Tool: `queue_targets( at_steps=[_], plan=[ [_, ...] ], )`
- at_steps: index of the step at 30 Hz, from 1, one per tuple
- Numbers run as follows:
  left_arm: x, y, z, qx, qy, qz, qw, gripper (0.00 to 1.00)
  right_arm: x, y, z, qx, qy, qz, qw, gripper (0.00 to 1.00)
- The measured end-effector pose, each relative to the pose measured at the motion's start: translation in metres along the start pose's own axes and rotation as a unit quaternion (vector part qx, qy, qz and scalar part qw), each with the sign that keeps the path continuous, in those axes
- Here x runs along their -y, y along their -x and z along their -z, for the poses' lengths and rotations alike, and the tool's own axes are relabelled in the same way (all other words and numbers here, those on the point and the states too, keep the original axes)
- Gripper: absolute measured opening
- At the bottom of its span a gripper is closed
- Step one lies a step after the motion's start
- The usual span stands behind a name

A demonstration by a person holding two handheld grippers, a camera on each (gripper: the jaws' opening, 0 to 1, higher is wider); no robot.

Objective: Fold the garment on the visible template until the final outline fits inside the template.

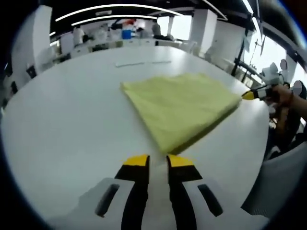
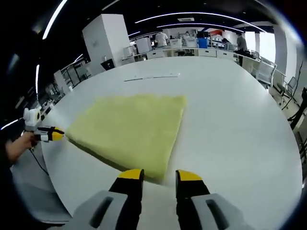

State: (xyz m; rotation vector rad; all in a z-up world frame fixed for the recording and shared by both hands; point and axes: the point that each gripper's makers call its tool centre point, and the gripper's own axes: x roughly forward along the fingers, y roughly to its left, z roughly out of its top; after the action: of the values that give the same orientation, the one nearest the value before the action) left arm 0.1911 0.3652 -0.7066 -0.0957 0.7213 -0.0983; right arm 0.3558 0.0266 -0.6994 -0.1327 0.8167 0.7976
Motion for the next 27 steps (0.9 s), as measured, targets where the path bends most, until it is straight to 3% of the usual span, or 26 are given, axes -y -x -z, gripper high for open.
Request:
queue_targets(
  at_steps=[2, 4, 6, 10, 16, 27],
  plan=[
    [0.002, 0.003, -0.006, 0.008, 0.009, 0.003, 0.9999, 0.24, -0.001, 0.002, -0.005, 0.006, 0.006, 0.0, 1.0, 0.38],
    [0.011, 0.007, -0.02, 0.04, 0.063, 0.026, 0.9968, 0.29, -0.005, 0.006, -0.01, 0.011, 0.007, -0.005, 0.9999, 0.43],
    [0.014, 0.013, -0.031, 0.058, 0.084, 0.035, 0.9941, 0.36, -0.01, 0.011, -0.016, 0.021, -0.001, -0.013, 0.9997, 0.47],
    [0.022, 0.024, -0.046, 0.072, 0.073, 0.04, 0.9939, 0.51, -0.017, 0.02, -0.029, 0.043, -0.006, -0.018, 0.9989, 0.61],
    [0.03, 0.034, -0.056, 0.082, 0.072, 0.043, 0.9931, 0.66, -0.029, 0.032, -0.039, 0.055, 0.01, -0.028, 0.998, 0.79],
    [0.043, 0.055, -0.064, 0.104, 0.086, 0.048, 0.9896, 0.86, -0.052, 0.054, -0.045, 0.072, 0.036, -0.044, 0.9958, 0.96]
  ],
)
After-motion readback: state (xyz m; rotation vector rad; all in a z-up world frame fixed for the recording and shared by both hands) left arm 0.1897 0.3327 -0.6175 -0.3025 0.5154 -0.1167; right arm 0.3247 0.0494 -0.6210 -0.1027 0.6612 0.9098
